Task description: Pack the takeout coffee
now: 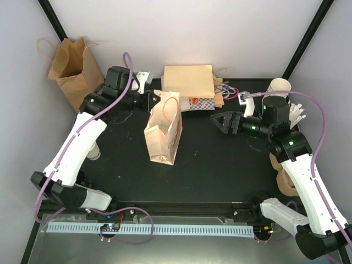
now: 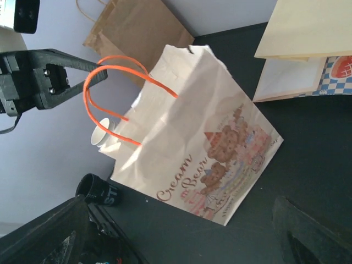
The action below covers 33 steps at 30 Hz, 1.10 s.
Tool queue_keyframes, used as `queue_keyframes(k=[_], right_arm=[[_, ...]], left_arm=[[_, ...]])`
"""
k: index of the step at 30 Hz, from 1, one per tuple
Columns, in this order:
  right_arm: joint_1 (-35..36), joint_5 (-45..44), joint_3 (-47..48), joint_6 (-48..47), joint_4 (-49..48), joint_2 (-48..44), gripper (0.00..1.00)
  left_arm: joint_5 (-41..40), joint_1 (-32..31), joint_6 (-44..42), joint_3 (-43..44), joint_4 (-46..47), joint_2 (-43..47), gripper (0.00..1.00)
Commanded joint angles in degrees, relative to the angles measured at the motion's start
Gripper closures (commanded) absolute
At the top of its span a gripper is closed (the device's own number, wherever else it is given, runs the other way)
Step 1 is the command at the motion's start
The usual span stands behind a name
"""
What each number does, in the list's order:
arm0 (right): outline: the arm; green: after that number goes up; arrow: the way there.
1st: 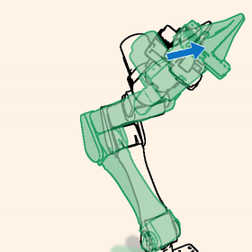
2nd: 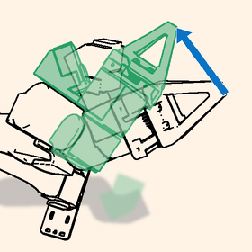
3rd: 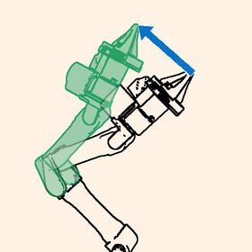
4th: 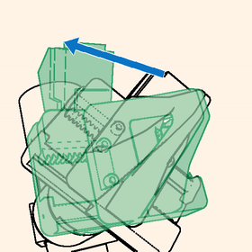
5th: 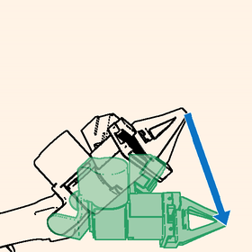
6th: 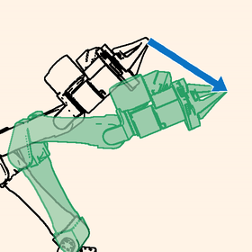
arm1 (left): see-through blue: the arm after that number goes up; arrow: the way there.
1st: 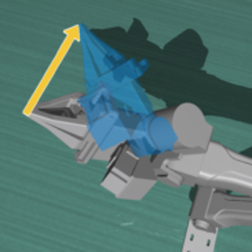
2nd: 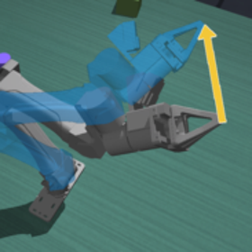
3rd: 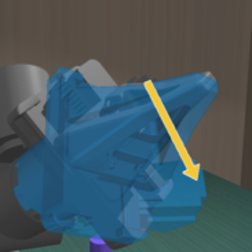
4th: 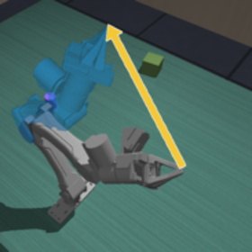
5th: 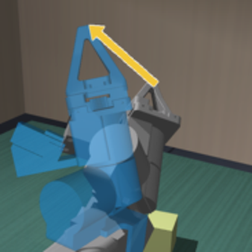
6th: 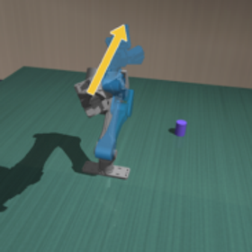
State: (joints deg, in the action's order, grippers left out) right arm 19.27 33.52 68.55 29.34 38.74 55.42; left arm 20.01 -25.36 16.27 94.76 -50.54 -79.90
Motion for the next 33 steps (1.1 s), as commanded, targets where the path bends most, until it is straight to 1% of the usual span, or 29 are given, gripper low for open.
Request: queue_keyframes(k=[1, 7, 19, 23, 24, 25, 27, 28, 29, 31, 33], right_arm=[[0.25, -1.19, 0.83, -2.89, 2.2, -0.4, 0.06], [0.26, -2.99, -0.11, -4.12, 3.18, -0.75, 0.06], [0.25, -4.76, -1.22, -4.91, 4.4, -1.16, 0.06], [0.24, -5.19, -1.85, -5.01, 4.59, -1.41, 0.06], [0.22, -5.38, -2.03, -4.97, 4.59, -1.46, 0.06], [0.26, -5.72, -2.14, -4.94, 4.73, -1.48, 0.06], [0.22, -6.38, -2.43, -4.96, 5.07, -1.38, 0.05], [0.24, -6.63, -2.52, -4.98, 5.22, -1.37, 0.05], [0.28, -6.89, -2.59, -5.0, 5.39, -1.37, 0.05], [0.29, -7.86, -2.64, -5.0, 5.9, -1.37, 0.05], [0.25, -8.89, -2.55, -5.07, 6.54, -1.45, 0.05]], left_arm=[[1.84, 4.65, 0.07, -2.21, 1.01, 3.39, 0.99], [2.09, 9.08, -0.39, -5.41, 1.17, 6.04, 0.98], [3.72, 16.34, -2.91, -5.49, -0.44, 9.48, 0.98], [2.96, 17.25, -3.98, -5.51, -0.44, 10.42, 0.98], [2.5, 17.34, -4.13, -5.57, -0.37, 10.76, 0.96], [2.09, 17.35, -4.22, -5.62, -0.39, 11.08, 0.88], [1.29, 17.41, -4.63, -5.7, -0.47, 11.89, 0.63], [1.03, 17.42, -4.79, -5.59, -0.7, 12.32, 0.48], [0.62, 17.45, -4.81, -5.39, -1.19, 12.74, 0.39], [-0.17, 17.45, -4.98, -4.02, -3.32, 13.99, 0.23], [-0.98, 17.45, -5.08, -2.8, -4.37, 15.86, 0.13]])
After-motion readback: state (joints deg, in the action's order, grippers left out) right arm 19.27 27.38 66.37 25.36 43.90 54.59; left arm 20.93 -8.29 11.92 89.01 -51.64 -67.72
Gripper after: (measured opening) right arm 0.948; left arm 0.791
